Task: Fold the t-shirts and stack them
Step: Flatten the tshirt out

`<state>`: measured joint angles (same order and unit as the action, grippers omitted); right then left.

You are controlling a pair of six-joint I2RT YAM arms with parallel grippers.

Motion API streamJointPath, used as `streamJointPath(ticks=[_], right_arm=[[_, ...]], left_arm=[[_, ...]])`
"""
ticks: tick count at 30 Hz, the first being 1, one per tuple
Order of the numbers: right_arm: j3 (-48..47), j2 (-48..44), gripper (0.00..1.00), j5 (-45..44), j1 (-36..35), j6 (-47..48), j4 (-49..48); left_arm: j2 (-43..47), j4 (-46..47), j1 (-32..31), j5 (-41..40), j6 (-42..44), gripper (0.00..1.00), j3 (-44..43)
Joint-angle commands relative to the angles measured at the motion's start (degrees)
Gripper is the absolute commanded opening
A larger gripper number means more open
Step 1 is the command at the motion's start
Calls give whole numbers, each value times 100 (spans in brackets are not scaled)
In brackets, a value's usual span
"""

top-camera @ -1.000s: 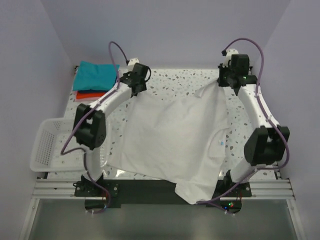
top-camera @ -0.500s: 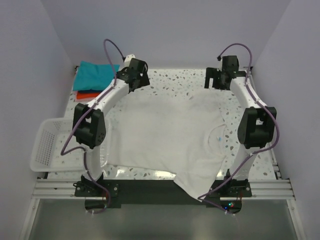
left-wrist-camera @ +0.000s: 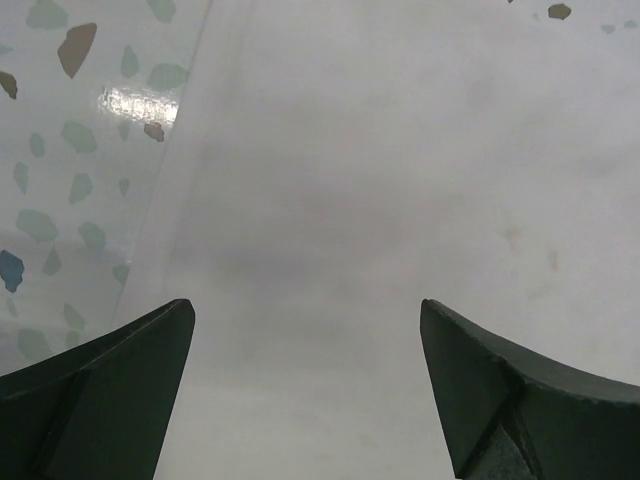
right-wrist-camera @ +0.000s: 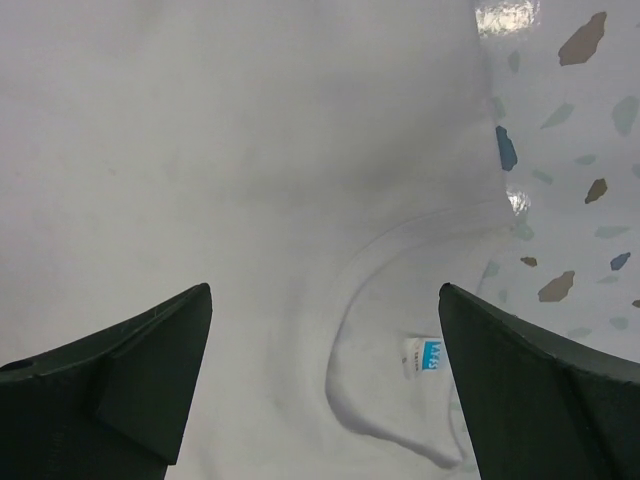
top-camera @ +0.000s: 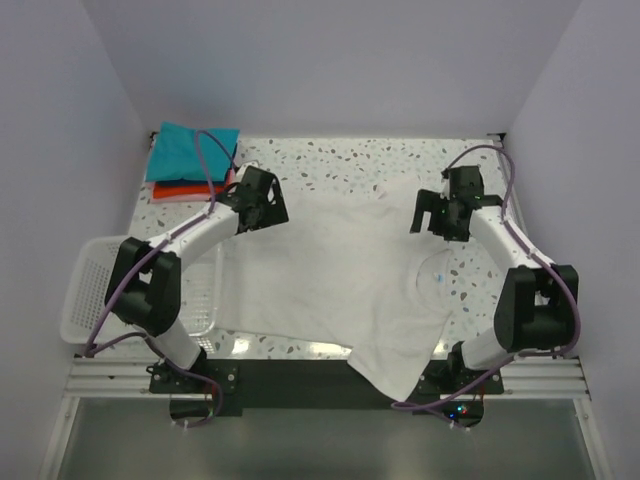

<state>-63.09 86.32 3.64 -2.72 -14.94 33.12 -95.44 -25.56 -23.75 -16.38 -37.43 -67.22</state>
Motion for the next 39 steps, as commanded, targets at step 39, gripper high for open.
streamJointPath(ticks=[39], right_arm=[[-3577, 4278, 99, -821, 96, -150, 422]], left_arm=[[-3032, 210, 186, 566, -124, 100, -2110]])
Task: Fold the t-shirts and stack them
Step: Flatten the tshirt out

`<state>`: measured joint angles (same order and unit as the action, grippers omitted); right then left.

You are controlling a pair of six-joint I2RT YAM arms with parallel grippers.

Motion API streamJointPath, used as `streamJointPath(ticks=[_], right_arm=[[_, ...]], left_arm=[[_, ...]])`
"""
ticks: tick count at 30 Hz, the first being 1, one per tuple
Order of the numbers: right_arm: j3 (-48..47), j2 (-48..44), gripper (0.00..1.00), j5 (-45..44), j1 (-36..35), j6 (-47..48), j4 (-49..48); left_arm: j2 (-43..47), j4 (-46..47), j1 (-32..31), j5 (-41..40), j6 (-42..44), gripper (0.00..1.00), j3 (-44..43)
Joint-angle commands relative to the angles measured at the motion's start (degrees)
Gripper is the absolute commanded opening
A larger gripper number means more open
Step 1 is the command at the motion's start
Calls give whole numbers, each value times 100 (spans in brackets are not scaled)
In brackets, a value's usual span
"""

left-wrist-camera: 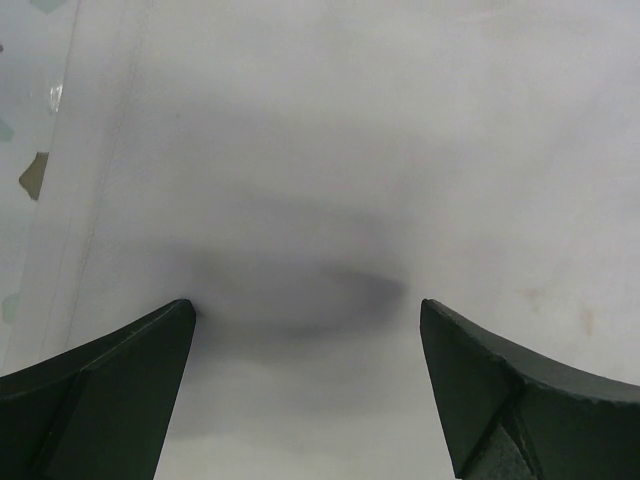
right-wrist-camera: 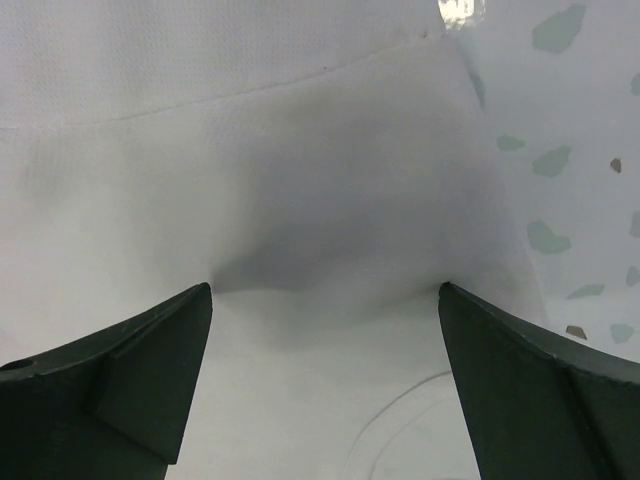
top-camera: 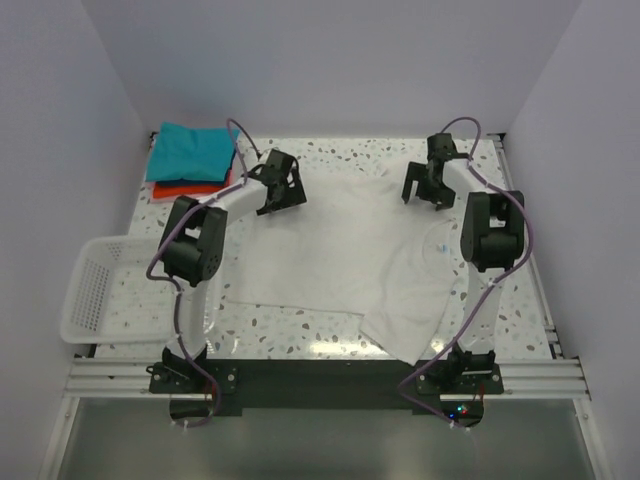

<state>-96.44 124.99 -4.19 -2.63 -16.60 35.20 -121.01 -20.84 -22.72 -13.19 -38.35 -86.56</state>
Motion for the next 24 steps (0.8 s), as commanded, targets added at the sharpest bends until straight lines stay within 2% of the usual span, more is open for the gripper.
streamJointPath(ticks=[1, 8, 14, 20, 24], right_arm=[[-330, 543, 99, -47, 114, 34, 224], [-1200, 1018, 99, -100, 246, 139, 461], [-1596, 1098, 99, 93, 246, 227, 584], [-1650, 677, 99, 365, 246, 315, 646], [-1571, 194, 99, 348, 246, 377, 707]], left_arm=[[-520, -280, 92, 229, -32, 100, -324], [-994, -403, 145, 352, -76, 100, -1002], [-1039, -473, 171, 379, -138, 100, -1205], [-644, -561, 180, 317, -111, 100, -1258], [-48, -614, 180, 238, -94, 100, -1056]])
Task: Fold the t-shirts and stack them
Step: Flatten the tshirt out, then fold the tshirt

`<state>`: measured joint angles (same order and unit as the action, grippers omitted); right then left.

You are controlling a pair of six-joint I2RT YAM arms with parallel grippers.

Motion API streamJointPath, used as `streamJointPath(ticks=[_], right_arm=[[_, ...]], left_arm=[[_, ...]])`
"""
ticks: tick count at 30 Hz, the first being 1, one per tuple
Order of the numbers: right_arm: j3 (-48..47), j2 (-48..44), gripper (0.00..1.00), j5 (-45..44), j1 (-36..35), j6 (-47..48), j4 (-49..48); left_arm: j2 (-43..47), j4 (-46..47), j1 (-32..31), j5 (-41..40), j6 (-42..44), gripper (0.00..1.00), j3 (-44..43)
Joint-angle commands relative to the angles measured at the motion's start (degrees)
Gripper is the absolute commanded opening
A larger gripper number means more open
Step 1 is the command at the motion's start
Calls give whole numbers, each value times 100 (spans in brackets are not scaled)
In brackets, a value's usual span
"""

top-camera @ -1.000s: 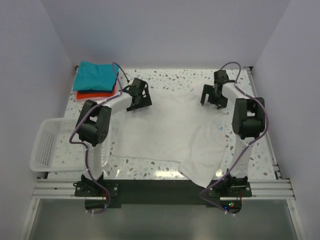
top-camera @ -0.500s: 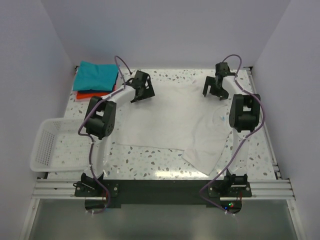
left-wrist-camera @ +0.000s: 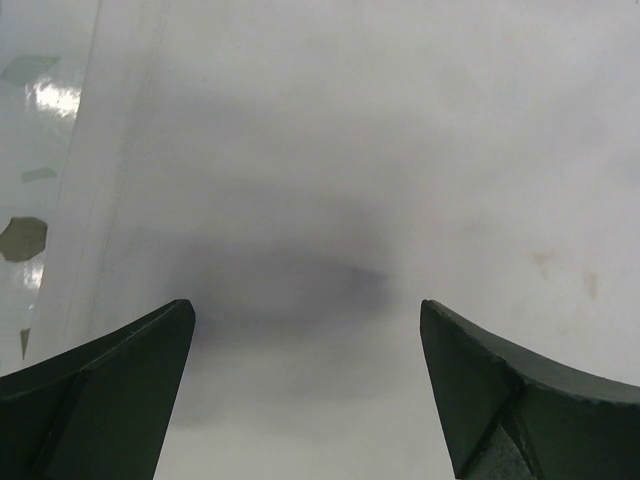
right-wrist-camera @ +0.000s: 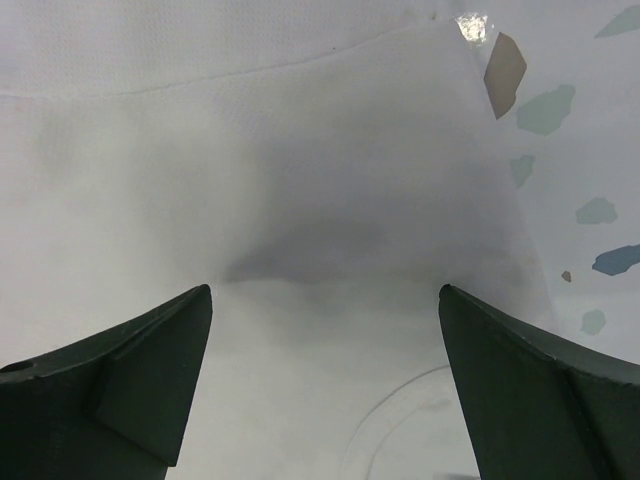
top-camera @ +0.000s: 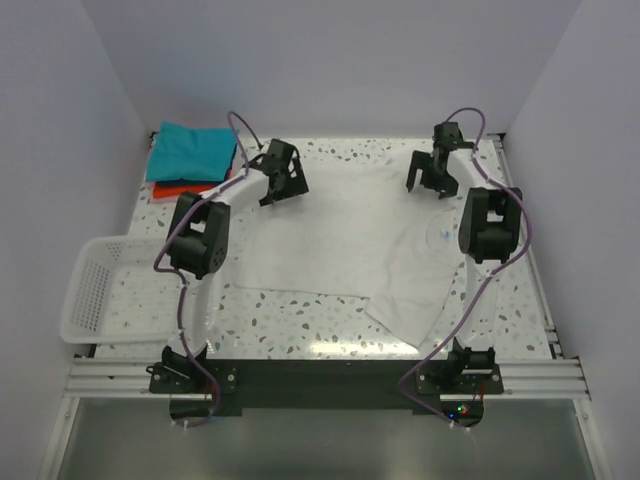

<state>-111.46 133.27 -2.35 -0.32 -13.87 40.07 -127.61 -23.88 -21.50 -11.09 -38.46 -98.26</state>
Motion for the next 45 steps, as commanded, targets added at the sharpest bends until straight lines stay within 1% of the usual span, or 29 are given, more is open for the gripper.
streamJointPath(ticks=[1, 3, 5, 7, 8, 10, 11, 13, 14, 16, 17, 19, 20, 21, 23, 24, 28, 29, 32, 38, 40, 45], right_arm=[[-8, -888, 99, 165, 14, 112, 220], [185, -1136, 99, 147, 14, 112, 220], [509, -1601, 99, 182, 14, 95, 168], [774, -1953, 99, 209, 14, 51, 115], [1088, -2320, 99, 217, 14, 25, 62], [1467, -2699, 99, 226, 14, -45, -17], [1878, -3128, 99, 226, 14, -81, -139], [2320, -3578, 99, 226, 14, -168, -254], [2722, -3972, 99, 226, 14, -195, -342], [3102, -4396, 99, 226, 5, -309, -377], [3461, -4815, 99, 226, -3, -336, -430], [3832, -5222, 99, 367, -3, -441, -474], [4216, -5450, 99, 402, -12, -467, -587], [4420, -5826, 99, 402, -12, -546, -658], [4903, -6145, 99, 542, -3, -704, -720], [5027, -6268, 99, 551, -3, -748, -712], [5694, -7067, 99, 674, -3, -968, -764], [5810, -7217, 99, 657, -3, -995, -851], [6048, -7561, 99, 473, -3, -960, -817], [6171, -7536, 99, 621, -3, -758, -685], [6267, -7509, 99, 823, -3, -679, -720], [6338, -7447, 99, 938, -3, -521, -764]], left_arm=[[736, -345, 58, 11, -92, 100, 175], [1132, -346, 49, 28, -127, 100, 446], [1570, -337, 40, 37, -171, 100, 666], [1896, -311, 32, 20, -223, 100, 1079], [2246, -302, 14, 2, -250, 100, 1237], [2599, -275, -21, -77, -355, 100, 1721], [2932, -267, -82, -95, -390, 100, 1888], [3259, -301, -161, -173, -461, 100, 2318], [3556, -354, -266, -235, -513, 100, 2450], [3848, -590, -390, -410, -619, 100, 2802], [4136, -679, -538, -481, -697, 100, 3038], [4454, -907, -741, -743, -838, 100, 3338], [4777, -952, -968, -780, -917, 100, 3513], [4955, -961, -1066, -772, -1092, 100, 3907], [5463, -987, -1338, -737, -1312, 100, 4357], [5614, -1013, -1383, -736, -1514, 100, 4742], [6387, -1172, -1419, -676, -1910, 100, 5570], [6476, -1137, -1419, -631, -1955, 100, 5850], [6609, -996, -1419, -552, -2121, 100, 6247], [6451, -900, -1410, -727, -2560, 100, 6521], [6354, -838, -1419, -955, -2675, 100, 6504], [5731, -794, -1410, -1202, -2904, 98, 6073]])
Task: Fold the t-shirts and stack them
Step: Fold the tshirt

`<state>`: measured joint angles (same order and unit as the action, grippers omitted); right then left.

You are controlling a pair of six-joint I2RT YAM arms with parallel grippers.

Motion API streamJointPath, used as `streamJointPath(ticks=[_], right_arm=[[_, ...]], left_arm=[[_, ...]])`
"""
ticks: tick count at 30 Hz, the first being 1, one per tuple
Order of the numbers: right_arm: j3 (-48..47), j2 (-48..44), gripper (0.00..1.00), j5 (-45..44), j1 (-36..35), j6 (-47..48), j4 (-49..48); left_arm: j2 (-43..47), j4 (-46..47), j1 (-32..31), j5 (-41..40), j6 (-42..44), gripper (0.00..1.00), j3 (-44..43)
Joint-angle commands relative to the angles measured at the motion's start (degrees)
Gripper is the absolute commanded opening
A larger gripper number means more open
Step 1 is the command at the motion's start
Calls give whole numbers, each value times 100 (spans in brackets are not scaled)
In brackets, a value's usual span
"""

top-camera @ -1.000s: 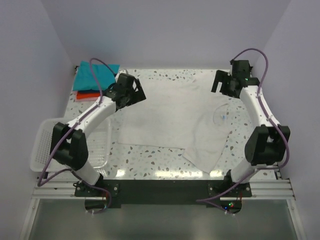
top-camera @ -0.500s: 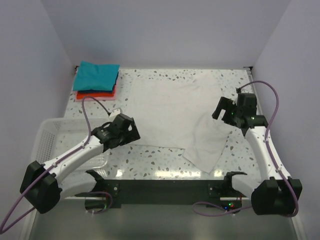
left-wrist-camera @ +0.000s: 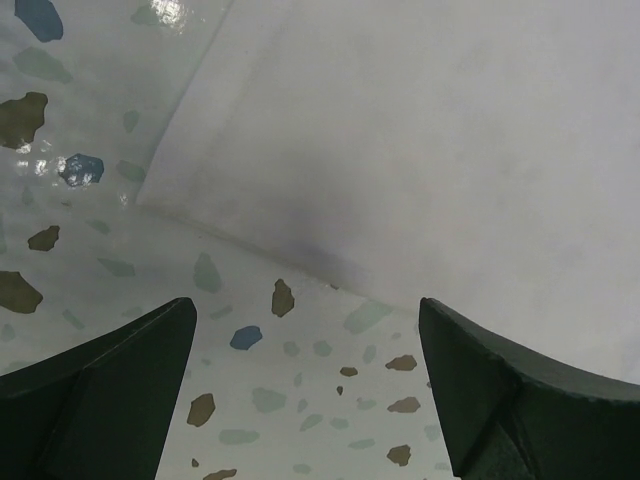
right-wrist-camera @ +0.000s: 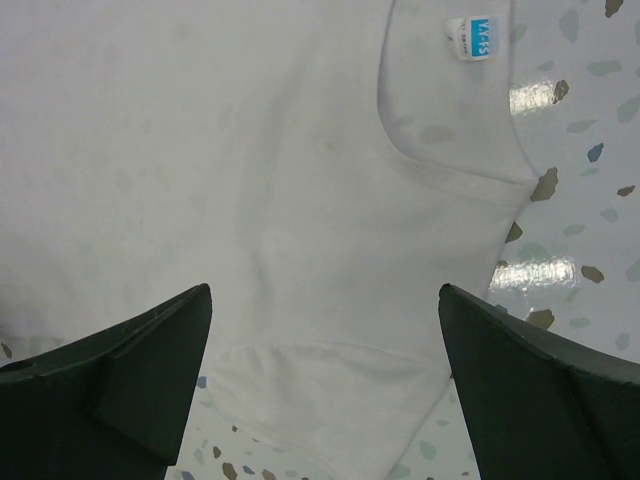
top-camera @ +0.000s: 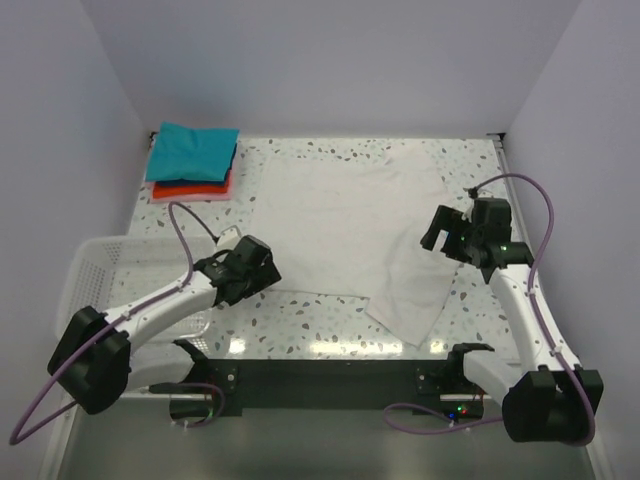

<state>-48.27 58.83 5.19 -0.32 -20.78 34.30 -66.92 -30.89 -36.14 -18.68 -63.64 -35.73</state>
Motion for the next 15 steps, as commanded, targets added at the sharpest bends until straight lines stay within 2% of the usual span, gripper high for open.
streamJointPath(ticks=[1, 6, 11, 15], right_arm=[[28, -12, 99, 175, -3, 179, -187], [37, 23, 99, 333, -3, 170, -249], [28, 23, 99, 325, -12, 223, -214], [37, 6, 99, 377, -3, 249, -214]], left_arm=[[-575, -170, 54, -557, -465, 97, -241], [-1305, -355, 54, -698, -878, 94, -523], [-1552, -444, 54, -743, -1194, 91, -488], [-1763, -251, 54, -839, -1300, 83, -444]])
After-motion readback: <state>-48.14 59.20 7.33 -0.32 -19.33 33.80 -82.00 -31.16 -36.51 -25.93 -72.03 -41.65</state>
